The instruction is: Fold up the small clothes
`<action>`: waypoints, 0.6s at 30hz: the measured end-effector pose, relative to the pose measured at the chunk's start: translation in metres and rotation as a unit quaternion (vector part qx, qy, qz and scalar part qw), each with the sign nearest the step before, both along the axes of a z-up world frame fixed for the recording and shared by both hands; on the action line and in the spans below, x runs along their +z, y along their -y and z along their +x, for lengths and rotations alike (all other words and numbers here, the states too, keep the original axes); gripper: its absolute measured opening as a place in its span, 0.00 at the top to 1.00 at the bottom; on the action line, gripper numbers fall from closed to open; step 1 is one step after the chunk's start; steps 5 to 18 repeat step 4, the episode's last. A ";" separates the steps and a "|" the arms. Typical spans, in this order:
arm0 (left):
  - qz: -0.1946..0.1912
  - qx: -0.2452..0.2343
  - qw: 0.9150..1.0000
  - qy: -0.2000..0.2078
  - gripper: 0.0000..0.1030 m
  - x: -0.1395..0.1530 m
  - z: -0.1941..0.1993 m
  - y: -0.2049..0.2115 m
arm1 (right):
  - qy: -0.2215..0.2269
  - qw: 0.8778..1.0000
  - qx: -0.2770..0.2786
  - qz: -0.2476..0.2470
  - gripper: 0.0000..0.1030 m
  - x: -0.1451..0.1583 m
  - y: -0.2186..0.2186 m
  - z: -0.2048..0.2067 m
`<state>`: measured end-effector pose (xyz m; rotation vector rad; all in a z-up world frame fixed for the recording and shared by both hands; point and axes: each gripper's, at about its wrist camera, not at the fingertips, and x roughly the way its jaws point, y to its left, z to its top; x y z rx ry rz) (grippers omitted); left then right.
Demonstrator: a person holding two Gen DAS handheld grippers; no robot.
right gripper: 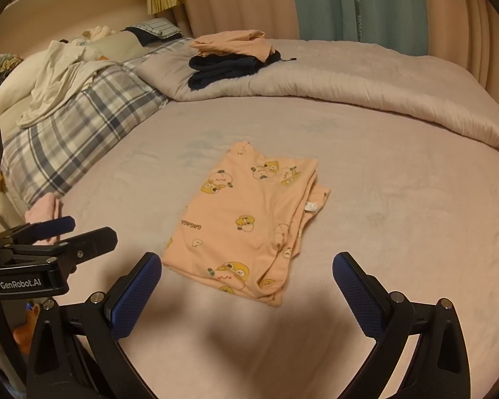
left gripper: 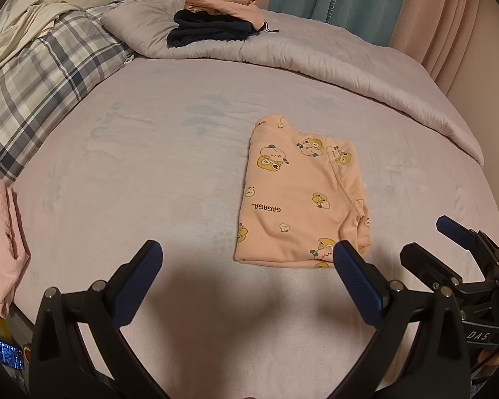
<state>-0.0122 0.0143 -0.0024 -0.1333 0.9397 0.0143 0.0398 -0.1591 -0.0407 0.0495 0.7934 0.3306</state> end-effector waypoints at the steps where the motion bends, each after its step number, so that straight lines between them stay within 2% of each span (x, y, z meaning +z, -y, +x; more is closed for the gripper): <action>1: 0.000 -0.001 1.000 0.000 0.01 0.000 0.000 0.000 | 0.000 1.000 0.000 0.000 0.01 0.000 0.000 0.000; 18: 0.000 -0.002 1.000 0.000 0.01 -0.001 0.001 0.001 | -0.001 1.000 0.000 0.000 0.01 0.000 0.000 0.000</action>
